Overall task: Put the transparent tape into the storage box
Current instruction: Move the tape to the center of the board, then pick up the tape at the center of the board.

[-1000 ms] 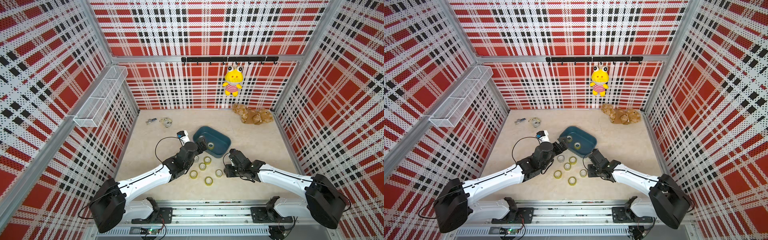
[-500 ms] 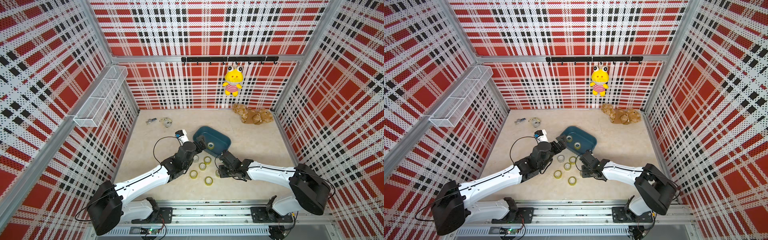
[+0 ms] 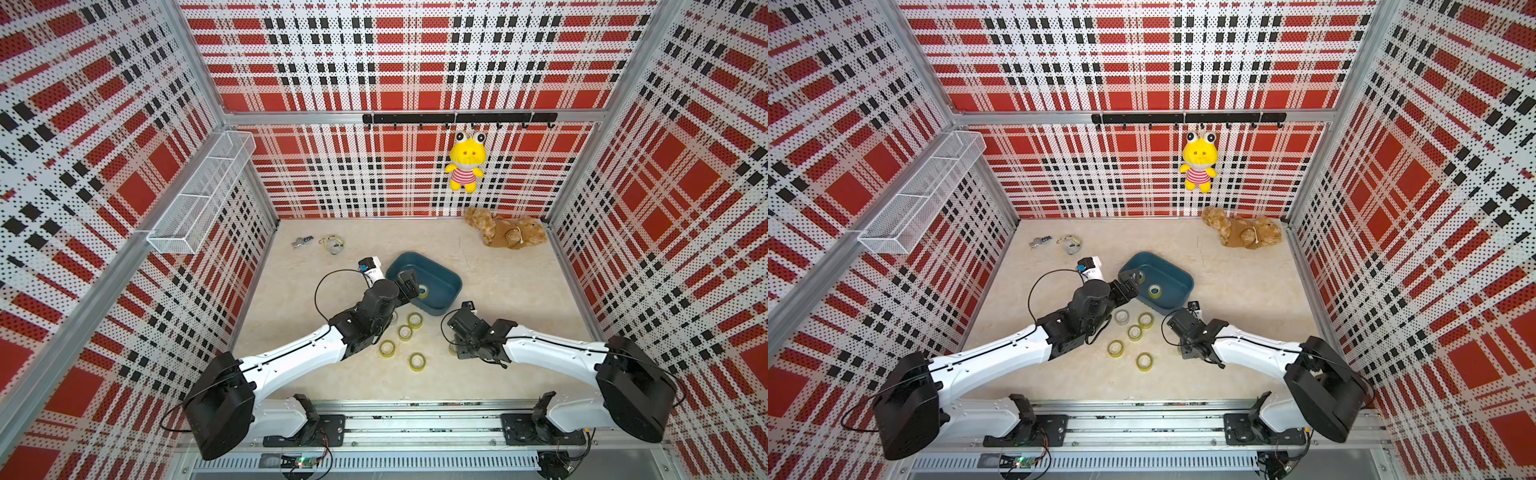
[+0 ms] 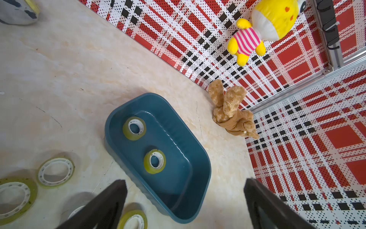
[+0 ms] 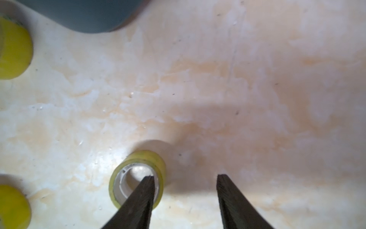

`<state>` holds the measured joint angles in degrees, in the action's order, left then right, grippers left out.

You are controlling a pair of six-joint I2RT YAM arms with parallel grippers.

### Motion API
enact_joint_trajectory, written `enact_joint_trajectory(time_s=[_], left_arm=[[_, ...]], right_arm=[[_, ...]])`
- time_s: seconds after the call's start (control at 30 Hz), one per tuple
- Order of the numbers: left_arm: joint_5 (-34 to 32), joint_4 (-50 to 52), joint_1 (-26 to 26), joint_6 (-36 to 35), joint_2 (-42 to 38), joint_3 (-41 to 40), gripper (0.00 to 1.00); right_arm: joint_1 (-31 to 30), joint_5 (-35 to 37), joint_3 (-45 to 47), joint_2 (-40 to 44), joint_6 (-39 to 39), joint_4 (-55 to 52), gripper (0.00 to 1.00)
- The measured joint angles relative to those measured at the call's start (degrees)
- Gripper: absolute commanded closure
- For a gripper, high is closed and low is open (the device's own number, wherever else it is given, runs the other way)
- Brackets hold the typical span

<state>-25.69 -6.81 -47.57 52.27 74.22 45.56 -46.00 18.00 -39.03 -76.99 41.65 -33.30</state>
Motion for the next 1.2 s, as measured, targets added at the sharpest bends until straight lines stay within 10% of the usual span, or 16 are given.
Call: enact_joint_trajectory(time_s=[0.37, 0.7, 1.2], left_arm=[[-1.57, 0.11, 1.22, -1.27, -5.16, -3.04, 0.01], [4.79, 4.66, 18.58, -1.53, -18.95, -17.84, 0.01], [9.27, 4.72, 20.11, -1.07, -19.28, -19.85, 0.01]], right_arm=[[1.79, -10.34, 0.33, 11.08, -4.61, 2.03, 0.45], [-1.33, -14.43, -3.45, -0.61, -5.84, 2.60, 0.50], [-4.20, -11.47, -7.21, -12.35, -5.49, 1.40, 0.56]])
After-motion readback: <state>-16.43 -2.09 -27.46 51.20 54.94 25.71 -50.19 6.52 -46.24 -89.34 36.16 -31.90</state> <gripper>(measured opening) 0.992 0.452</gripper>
